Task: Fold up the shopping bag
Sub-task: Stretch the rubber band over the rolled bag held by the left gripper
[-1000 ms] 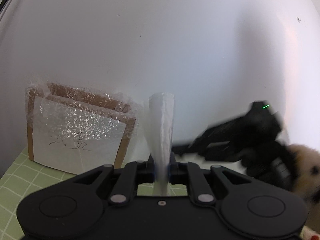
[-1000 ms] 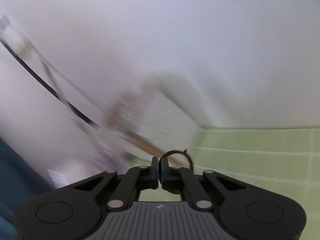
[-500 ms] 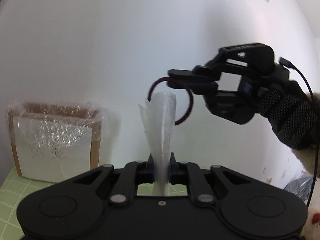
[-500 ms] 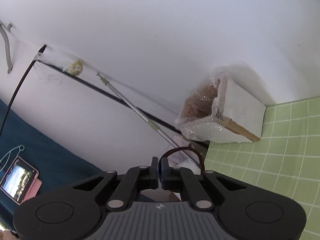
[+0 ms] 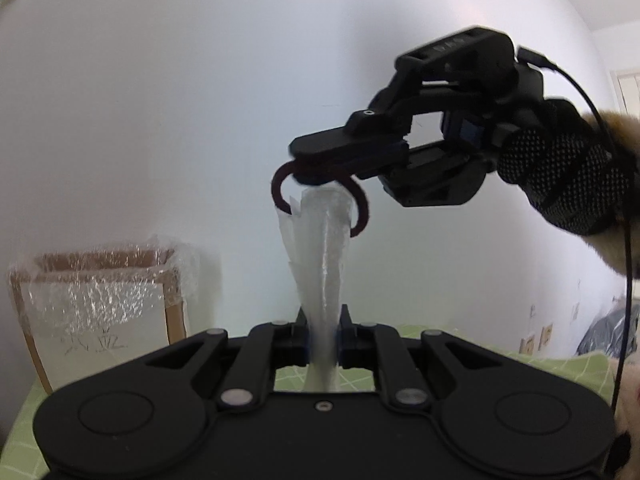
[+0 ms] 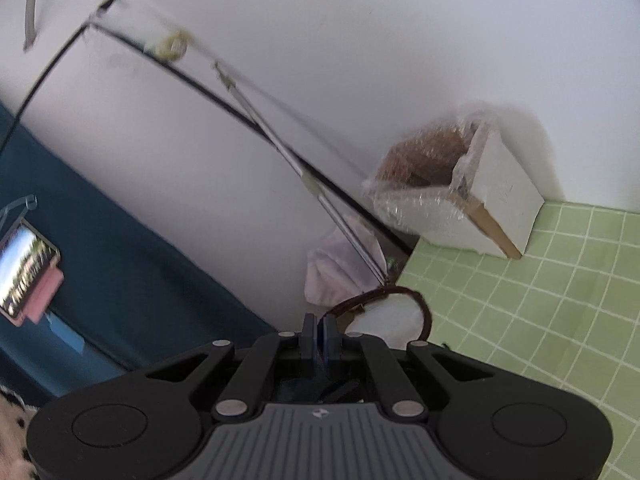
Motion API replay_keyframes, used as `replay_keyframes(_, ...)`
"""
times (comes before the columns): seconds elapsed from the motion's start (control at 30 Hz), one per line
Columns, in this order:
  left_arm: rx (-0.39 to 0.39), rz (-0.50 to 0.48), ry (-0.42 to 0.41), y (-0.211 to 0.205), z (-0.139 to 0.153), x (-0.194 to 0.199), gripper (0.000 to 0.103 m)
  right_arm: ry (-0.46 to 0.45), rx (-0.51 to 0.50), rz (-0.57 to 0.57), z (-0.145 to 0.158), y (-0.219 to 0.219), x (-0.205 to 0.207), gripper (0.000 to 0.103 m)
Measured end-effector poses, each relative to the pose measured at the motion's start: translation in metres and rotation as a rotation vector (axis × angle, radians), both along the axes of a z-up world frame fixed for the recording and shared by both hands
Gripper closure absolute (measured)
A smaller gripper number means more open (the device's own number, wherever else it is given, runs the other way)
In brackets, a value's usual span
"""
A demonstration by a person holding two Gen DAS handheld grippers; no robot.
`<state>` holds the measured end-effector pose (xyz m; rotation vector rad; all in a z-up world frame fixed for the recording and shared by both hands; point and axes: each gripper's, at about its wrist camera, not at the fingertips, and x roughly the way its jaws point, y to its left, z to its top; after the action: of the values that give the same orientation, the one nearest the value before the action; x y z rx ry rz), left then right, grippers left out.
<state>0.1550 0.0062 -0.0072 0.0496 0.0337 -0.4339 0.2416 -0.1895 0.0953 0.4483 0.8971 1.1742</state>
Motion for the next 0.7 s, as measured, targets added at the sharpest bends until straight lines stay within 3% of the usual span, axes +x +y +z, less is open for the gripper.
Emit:
replay_keyframes(0.2,-0.017,0.005,-0.002,0.0,-0.003,0.001,0.092,-0.077,-0.164,0.006,-0.005,0.018,-0.016,0.096)
replay_keyframes(0.37,-0.018,0.012,-0.01,0.001,-0.004,0.001,0.092,-0.057,-0.134,-0.011,-0.01,0.014,-0.02,0.092)
replay_keyframes(0.47,-0.028,0.023,-0.01,0.001,-0.006,0.0,0.092,-0.084,-0.11,-0.01,-0.005,0.007,-0.028,0.074)
replay_keyframes(0.63,-0.06,0.041,-0.005,0.006,-0.007,-0.001,0.092,-0.236,-0.146,-0.11,0.009,-0.004,-0.046,0.069)
replay_keyframes(0.7,-0.07,0.041,-0.004,0.008,-0.007,-0.001,0.092,-0.251,-0.146,-0.14,0.007,-0.007,-0.046,0.069)
